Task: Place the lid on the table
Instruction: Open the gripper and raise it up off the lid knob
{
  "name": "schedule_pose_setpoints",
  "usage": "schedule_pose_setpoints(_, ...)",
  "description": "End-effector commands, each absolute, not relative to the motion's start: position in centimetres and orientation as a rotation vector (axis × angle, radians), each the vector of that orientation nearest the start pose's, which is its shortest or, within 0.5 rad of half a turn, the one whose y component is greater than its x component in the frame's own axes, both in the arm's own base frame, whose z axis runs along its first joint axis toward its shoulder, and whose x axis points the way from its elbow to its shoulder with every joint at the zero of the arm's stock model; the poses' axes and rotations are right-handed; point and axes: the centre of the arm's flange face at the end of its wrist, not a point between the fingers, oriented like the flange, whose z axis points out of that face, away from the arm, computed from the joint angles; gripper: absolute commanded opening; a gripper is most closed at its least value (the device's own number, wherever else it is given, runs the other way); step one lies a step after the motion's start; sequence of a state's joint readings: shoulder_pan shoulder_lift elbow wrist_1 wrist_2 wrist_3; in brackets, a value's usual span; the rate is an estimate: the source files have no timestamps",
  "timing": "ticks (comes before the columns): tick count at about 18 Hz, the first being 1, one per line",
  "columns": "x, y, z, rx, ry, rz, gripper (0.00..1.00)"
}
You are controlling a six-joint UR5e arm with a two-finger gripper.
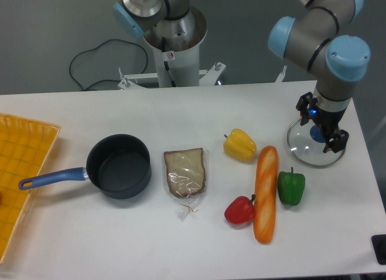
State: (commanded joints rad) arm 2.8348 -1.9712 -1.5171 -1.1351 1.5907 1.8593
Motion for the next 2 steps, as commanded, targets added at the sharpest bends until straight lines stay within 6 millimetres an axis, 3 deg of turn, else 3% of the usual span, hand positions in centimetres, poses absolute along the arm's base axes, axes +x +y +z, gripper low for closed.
schedule_pose_setpoints(2,-57.00,32.52,33.10,-3.027,0.902,0.144,1.00)
